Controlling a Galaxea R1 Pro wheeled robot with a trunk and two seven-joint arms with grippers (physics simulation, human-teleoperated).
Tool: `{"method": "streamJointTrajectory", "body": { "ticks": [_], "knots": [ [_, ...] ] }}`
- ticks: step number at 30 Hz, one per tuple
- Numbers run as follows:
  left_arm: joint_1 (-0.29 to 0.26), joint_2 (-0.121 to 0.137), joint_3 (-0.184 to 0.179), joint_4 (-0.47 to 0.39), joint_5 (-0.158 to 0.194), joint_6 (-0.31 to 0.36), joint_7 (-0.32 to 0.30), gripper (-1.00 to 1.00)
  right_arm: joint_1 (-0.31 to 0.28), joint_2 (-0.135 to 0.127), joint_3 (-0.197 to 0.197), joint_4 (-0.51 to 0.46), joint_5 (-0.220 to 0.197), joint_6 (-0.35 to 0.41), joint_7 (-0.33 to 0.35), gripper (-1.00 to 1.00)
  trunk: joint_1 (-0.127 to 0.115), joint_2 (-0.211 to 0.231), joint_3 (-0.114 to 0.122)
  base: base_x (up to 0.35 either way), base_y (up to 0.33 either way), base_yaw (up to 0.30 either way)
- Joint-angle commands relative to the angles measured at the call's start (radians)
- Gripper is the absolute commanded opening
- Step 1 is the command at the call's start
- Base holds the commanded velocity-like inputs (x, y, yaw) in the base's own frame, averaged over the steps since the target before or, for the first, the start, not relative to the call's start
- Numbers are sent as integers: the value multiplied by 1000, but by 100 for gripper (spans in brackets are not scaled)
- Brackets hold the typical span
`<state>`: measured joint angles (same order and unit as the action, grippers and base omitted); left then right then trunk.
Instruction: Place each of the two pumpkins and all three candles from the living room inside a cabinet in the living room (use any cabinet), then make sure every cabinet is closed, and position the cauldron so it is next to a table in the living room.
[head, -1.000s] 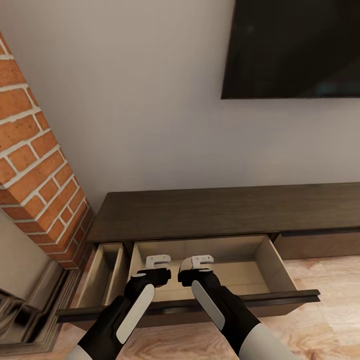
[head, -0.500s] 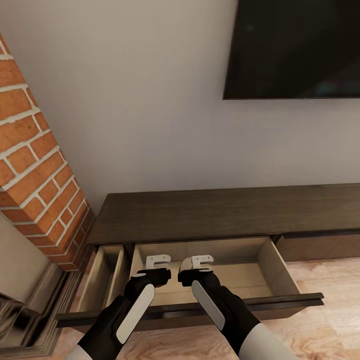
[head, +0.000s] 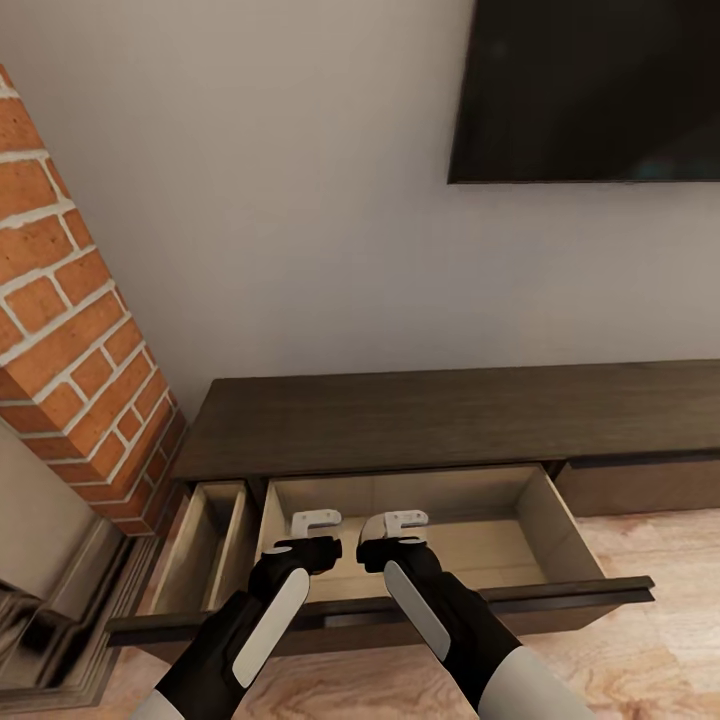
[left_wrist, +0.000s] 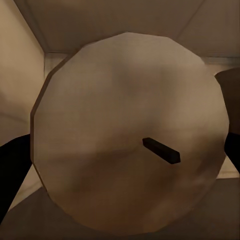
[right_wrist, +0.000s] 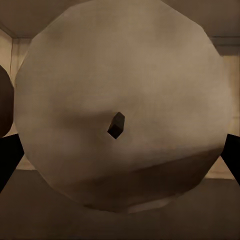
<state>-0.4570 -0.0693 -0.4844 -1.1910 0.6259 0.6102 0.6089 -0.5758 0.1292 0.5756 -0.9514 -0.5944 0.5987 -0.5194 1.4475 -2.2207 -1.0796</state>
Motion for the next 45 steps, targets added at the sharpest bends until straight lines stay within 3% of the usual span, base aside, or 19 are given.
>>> {"method": "streamJointTrajectory", "body": {
  "ticks": [1, 18, 22, 35, 45],
  "knots": [
    [-1, 0, -2, -1, 9, 0, 11, -100, -1, 0, 3, -1, -10, -5, -10, -100, 4, -8, -4, 0, 0, 0],
    [-1, 0, -2, -2, 9, 0, 11, -100, -1, 0, 1, 0, -10, -33, -11, -100, 69, -127, -57, 0, 0, 0],
    [-1, 0, -2, -2, 9, 0, 11, -100, -1, 1, 2, 0, -10, -33, -11, -100, 69, -127, -57, 0, 0, 0],
    [-1, 0, -2, -2, 9, 0, 11, -100, -1, 1, 2, -1, -10, -33, -11, -100, 107, -197, -89, 0, 0, 0],
    [-1, 0, -2, -2, 10, 0, 11, -100, -1, 1, 2, -1, -10, -33, -11, -100, 107, -197, -89, 0, 0, 0]
  ]
}}
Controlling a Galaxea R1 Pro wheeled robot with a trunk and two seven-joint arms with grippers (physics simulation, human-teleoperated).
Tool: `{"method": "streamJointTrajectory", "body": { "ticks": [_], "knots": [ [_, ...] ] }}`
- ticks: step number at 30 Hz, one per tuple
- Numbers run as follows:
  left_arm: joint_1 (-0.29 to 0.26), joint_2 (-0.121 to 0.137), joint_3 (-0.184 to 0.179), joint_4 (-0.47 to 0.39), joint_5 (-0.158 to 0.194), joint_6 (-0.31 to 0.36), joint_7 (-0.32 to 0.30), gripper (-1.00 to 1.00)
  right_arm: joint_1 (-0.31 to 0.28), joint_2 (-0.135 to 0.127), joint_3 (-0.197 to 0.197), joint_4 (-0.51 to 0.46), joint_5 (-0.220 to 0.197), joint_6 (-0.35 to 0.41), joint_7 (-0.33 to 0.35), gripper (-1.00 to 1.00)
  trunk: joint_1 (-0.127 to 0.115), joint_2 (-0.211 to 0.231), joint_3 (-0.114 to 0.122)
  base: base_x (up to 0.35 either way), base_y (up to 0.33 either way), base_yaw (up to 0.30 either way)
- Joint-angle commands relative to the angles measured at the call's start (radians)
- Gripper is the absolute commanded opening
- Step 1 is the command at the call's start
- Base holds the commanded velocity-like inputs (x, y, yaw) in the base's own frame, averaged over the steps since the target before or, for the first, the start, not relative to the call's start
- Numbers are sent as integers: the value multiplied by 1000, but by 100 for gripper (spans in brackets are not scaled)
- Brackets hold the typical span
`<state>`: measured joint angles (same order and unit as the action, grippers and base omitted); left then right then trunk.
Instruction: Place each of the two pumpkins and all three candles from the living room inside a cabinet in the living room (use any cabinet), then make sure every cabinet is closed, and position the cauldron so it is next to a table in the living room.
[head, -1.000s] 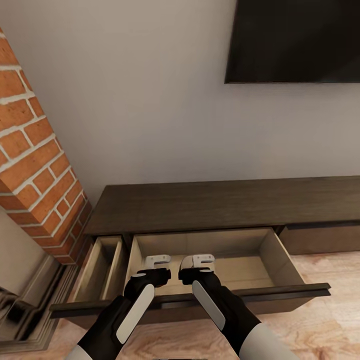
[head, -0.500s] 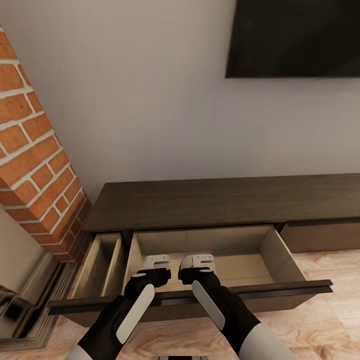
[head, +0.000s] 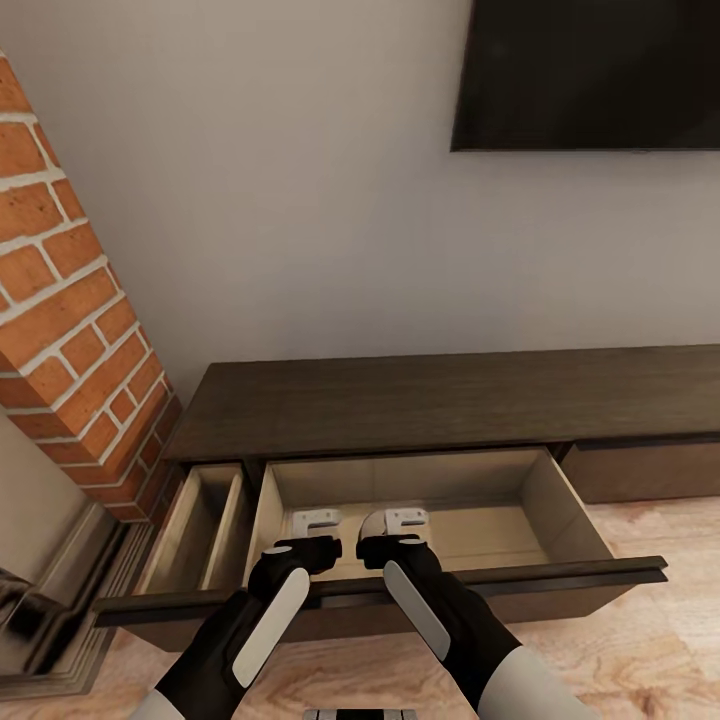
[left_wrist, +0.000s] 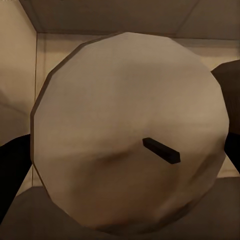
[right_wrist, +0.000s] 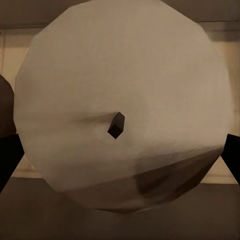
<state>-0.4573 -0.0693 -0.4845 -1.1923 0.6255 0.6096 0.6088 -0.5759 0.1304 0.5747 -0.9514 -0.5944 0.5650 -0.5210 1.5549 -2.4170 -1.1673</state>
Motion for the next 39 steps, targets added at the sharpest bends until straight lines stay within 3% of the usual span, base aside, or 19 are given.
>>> {"method": "streamJointTrajectory", "body": {
  "ticks": [1, 23, 28, 39],
  "knots": [
    [-1, 0, -2, -1, 10, 1, 11, -100, -1, 0, 2, -1, -10, 1, -10, -100, 0, 0, -1, 8, 0, 0],
    [0, 0, -2, -5, 11, 1, 11, -100, -1, 0, 3, -1, -10, 1, -10, -100, 0, 0, -1, 52, 0, 0],
    [0, 1, -1, -6, 11, 1, 11, -100, -1, 0, 2, -1, -10, 1, -10, -100, 19, -35, -17, 0, 0, 0],
    [0, 0, 0, -6, 11, 1, 11, -100, -1, -1, 3, -1, -10, 1, -10, -100, 30, -56, -26, 0, 0, 0]
  ]
}}
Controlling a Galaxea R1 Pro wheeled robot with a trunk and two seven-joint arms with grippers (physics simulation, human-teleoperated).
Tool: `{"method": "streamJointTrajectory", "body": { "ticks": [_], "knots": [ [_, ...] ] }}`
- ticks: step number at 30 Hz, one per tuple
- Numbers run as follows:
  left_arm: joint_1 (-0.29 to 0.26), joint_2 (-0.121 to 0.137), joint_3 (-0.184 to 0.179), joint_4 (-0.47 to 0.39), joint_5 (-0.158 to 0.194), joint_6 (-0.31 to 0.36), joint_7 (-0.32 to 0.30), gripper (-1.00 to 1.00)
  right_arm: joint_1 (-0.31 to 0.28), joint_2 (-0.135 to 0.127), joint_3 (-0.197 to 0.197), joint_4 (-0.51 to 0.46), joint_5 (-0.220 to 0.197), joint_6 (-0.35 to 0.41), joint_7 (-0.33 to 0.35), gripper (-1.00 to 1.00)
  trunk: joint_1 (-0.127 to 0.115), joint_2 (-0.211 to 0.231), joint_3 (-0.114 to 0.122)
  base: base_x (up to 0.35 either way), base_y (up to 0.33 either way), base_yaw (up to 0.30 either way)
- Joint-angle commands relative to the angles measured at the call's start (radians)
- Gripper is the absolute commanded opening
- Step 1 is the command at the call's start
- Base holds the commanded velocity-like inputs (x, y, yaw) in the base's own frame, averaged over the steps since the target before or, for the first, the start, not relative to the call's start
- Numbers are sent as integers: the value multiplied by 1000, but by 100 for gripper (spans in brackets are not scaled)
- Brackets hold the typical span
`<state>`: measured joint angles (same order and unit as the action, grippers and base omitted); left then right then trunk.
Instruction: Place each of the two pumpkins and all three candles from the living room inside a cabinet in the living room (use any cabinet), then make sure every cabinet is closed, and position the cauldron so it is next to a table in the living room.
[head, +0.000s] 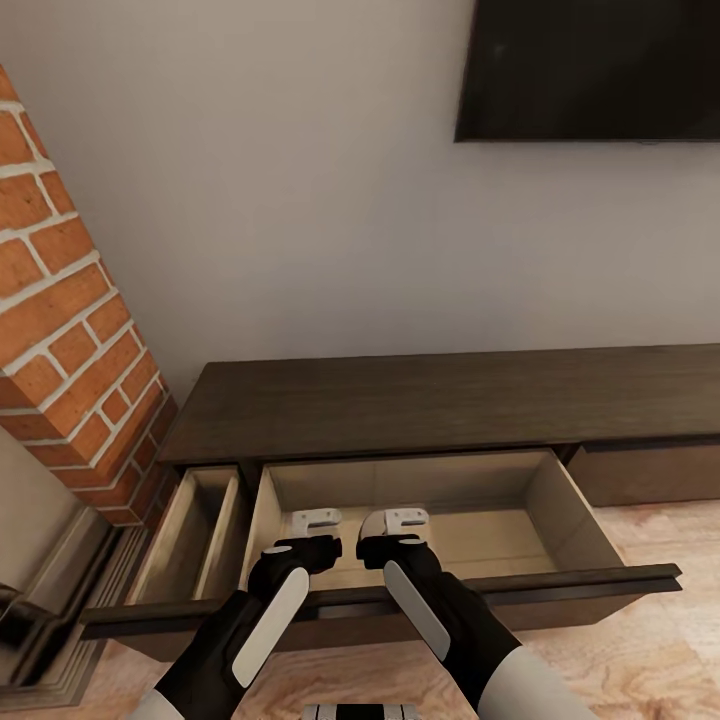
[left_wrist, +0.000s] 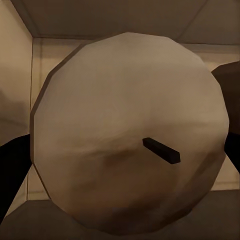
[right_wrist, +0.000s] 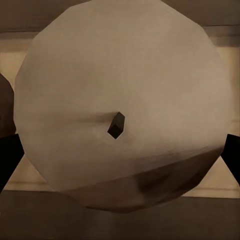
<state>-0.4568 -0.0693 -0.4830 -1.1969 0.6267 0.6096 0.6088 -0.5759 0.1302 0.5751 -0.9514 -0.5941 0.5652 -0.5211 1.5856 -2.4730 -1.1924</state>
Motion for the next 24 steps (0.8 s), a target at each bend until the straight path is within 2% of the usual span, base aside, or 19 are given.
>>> {"method": "streamJointTrajectory", "body": {
  "ticks": [1, 5, 18, 19, 20, 24],
  "knots": [
    [-1, 0, -2, -1, 10, 1, 11, -100, -1, 0, 3, -1, -10, 1, -10, -100, 0, 0, -1, 0, 0, 0],
    [-1, 0, -2, -1, 10, 1, 11, -100, -1, 0, 2, -1, -10, 1, -10, -100, 7, -14, -7, 0, 0, 0],
    [-1, 1, -2, -1, 10, 1, 11, -100, -1, -1, 2, -1, -16, 1, -10, -100, 7, -14, -7, 0, 0, 0],
    [-1, 1, -2, -2, 10, 1, 11, 100, -1, -1, 2, -1, -16, 1, -10, -100, 7, -14, -7, 0, 0, 0],
    [0, 2, -3, -3, 10, 1, 11, 100, -1, -1, 2, -1, -18, 1, -10, 100, 7, -14, -7, 0, 0, 0],
    [-1, 2, -2, -4, 10, 1, 11, 100, -1, 0, 2, -1, -18, 1, -10, 100, 7, -14, -7, 0, 0, 0]
  ]
}}
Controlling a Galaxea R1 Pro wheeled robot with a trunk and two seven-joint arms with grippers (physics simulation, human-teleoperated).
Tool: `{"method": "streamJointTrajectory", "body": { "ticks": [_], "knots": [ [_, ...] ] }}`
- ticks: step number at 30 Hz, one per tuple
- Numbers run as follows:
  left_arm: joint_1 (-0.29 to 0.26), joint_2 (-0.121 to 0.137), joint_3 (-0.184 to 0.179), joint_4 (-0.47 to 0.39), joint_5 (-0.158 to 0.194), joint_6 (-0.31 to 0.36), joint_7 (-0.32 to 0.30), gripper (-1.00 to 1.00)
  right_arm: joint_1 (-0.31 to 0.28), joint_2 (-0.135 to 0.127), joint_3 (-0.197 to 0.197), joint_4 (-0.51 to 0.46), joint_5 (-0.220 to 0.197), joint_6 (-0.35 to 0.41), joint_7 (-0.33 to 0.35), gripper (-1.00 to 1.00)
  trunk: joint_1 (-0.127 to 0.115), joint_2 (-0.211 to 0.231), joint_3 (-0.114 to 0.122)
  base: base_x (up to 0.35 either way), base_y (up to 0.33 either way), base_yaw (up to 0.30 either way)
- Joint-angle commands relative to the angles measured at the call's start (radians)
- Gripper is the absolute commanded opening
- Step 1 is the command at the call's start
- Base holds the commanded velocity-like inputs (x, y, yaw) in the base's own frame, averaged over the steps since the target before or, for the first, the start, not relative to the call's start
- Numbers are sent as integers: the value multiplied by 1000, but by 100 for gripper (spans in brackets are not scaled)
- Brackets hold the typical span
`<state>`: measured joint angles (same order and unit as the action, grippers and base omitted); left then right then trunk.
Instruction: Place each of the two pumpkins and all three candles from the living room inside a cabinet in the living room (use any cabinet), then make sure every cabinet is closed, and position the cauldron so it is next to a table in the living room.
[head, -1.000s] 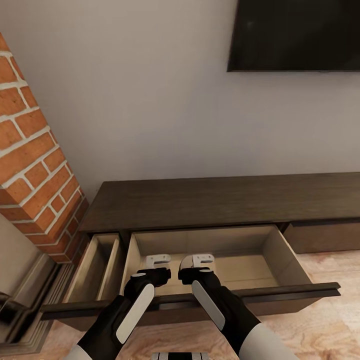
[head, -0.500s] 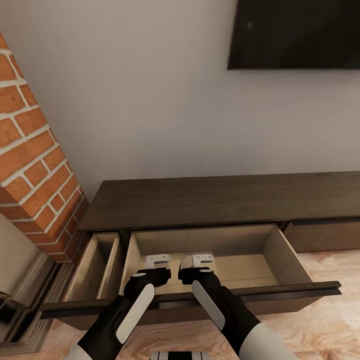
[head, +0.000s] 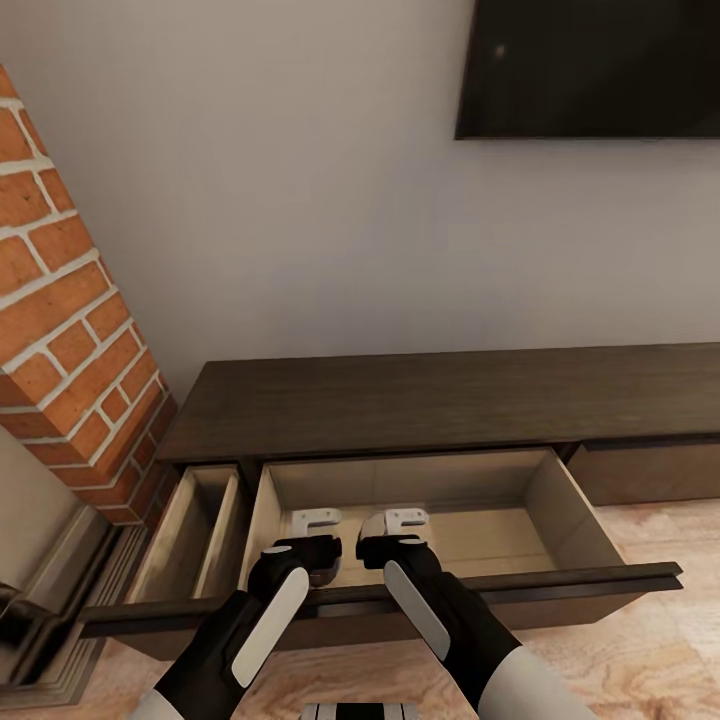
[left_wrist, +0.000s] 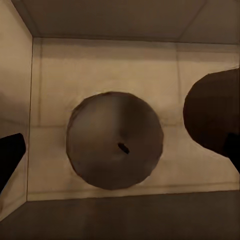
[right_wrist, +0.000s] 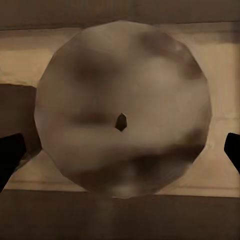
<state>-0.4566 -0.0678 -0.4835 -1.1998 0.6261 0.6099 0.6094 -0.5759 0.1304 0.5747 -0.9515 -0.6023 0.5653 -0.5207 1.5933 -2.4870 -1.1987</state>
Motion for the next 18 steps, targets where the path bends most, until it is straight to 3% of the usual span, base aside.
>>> {"method": "streamJointTrajectory", "body": {
  "ticks": [1, 12, 18],
  "knots": [
    [-1, 0, -2, -1, 10, 1, 10, 100, -1, -1, 3, -1, -10, 1, -10, 100, 0, 0, -1, 0, 0, 0],
    [-1, 0, 0, -1, 10, 1, 10, 100, -1, 0, 2, -1, -11, 1, -10, 100, 0, 0, -1, 0, 0, 0],
    [-1, 0, 0, -3, 10, 2, 10, 100, -1, -1, 2, -1, -11, 1, -10, 100, -23, 42, 18, 0, 0, 0]
  ]
}}
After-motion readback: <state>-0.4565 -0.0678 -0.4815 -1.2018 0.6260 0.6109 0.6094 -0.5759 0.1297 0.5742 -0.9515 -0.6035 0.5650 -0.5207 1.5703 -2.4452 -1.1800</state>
